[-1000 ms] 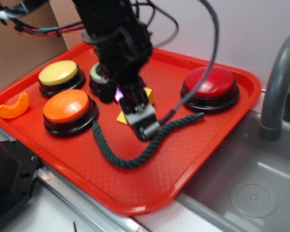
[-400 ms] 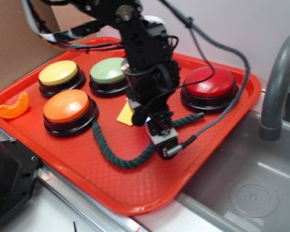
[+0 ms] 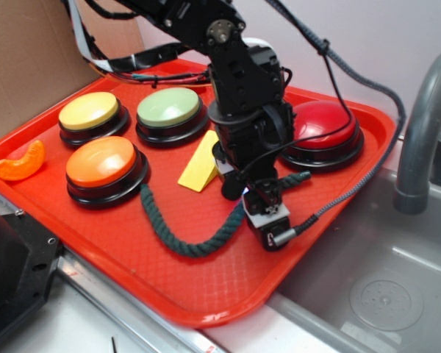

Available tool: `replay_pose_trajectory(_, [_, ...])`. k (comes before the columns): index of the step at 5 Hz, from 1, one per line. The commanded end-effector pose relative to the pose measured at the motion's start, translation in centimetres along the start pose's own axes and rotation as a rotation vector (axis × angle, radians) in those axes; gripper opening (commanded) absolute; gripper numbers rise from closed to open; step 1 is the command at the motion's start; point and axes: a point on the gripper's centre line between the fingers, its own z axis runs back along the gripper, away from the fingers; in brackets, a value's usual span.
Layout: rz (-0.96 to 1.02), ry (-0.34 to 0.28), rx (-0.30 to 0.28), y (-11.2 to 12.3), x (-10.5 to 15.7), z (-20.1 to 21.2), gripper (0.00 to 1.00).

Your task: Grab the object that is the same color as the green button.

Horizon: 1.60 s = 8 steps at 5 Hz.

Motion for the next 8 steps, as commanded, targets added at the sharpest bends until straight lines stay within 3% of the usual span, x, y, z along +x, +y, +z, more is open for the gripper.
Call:
replay_pose_trajectory(1, [-0.023,-0.002,-0.005,-0.3,-1.3,-0.4,0.00])
replay_pose_trajectory(5, [-0.083,0.016,0.007,-1.7,-2.9,3.4,0.00])
replay_pose_trajectory(6, [-0.102,0.019,0.008,-1.5,-3.1,7.8,0.00])
replay_pose_trajectory(7, [-0.068,-0.017,0.016,-0.6,-3.5,11.8,0.00])
replay_pose_trajectory(8, [-0.010,-0.093,-0.002,1.2,-4.8,16.9,0.00])
